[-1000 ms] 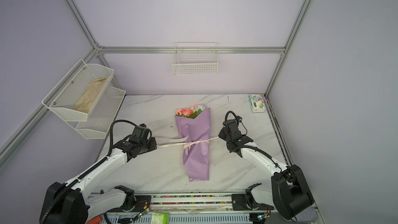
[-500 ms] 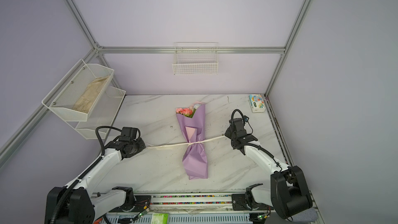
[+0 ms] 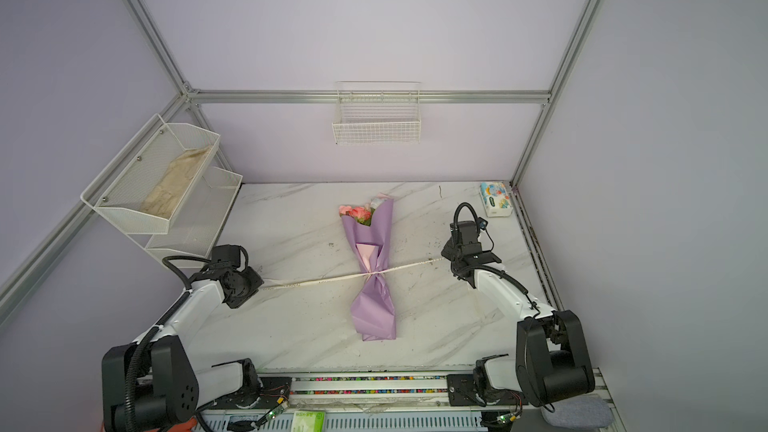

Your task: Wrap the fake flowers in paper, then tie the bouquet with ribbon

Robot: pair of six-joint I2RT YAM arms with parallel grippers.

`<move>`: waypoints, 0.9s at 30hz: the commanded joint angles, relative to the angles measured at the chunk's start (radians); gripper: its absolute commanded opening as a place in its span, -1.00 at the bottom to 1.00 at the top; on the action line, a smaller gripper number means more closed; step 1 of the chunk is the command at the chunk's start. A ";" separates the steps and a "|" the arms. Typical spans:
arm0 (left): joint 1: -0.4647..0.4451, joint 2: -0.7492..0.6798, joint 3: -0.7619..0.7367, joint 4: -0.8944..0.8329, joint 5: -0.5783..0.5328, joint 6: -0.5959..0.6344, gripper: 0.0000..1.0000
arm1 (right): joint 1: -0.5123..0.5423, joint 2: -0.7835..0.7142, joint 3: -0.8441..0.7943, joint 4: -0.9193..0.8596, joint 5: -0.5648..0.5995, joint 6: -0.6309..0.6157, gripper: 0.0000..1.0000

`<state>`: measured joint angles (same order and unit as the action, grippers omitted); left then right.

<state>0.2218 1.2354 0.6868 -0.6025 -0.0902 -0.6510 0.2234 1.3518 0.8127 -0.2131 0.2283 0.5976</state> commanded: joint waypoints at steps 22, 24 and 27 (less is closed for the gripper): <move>0.107 -0.098 0.104 -0.065 0.280 0.130 0.36 | -0.036 0.078 0.067 0.027 -0.176 -0.166 -1.00; 0.095 -0.166 0.084 -0.021 0.313 0.169 0.36 | -0.037 0.074 0.062 0.036 -0.179 -0.157 -1.00; 0.019 -0.215 0.061 0.087 0.429 0.190 0.27 | -0.036 0.069 0.044 0.086 -0.199 -0.148 -1.00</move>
<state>0.2939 1.0595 0.7048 -0.6388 0.1978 -0.5175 0.1905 1.4273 0.8658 -0.1810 0.0715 0.4477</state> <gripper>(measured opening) 0.643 0.048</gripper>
